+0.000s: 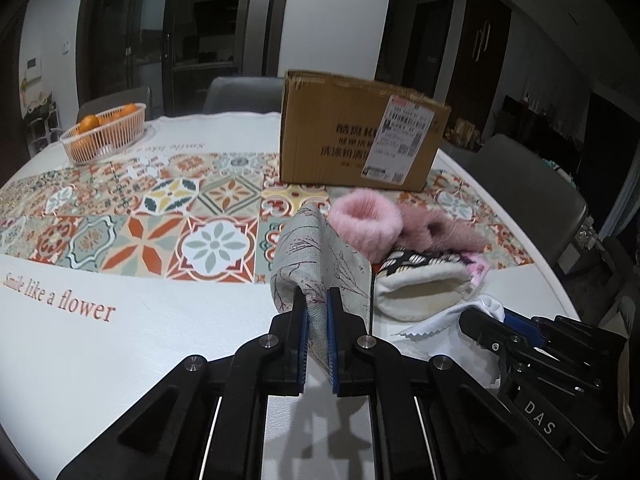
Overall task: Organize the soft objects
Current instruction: 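Lift the grey pouch and white cloth and carry both over the cardboard box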
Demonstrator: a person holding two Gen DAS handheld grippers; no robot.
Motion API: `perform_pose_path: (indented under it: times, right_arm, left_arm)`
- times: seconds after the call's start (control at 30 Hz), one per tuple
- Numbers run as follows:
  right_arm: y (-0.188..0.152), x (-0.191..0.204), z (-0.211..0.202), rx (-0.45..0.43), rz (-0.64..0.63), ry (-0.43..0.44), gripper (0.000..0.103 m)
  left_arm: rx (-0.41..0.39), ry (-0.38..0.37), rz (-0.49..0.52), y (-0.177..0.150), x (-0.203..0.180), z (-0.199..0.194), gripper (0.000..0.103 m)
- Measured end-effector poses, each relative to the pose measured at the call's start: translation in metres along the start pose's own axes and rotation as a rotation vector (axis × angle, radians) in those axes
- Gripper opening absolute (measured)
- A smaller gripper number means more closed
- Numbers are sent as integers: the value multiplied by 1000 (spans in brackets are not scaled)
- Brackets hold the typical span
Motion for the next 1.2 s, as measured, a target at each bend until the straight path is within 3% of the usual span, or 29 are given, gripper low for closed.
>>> perform_pose_path:
  times: [0.57,1.2]
  right_arm:
    - [50,-7,-49,-167,18,-2,15]
    - [126,-17,-66,-336,50,8,15]
  left_arm:
    - [-166,-10,56,53,-22,-45,9]
    - [-304,-24,99,128,-26,-47,9]
Point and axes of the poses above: each gripper's, at about its wrist camera, not at the fingertips, and z roughly the way its jaws point, x to its left, y to its top, the point moved 7 cm from there along z, roughly the way its jaws point, and after that the axes turned 7 degrees about -y, right-handed, at the moved point
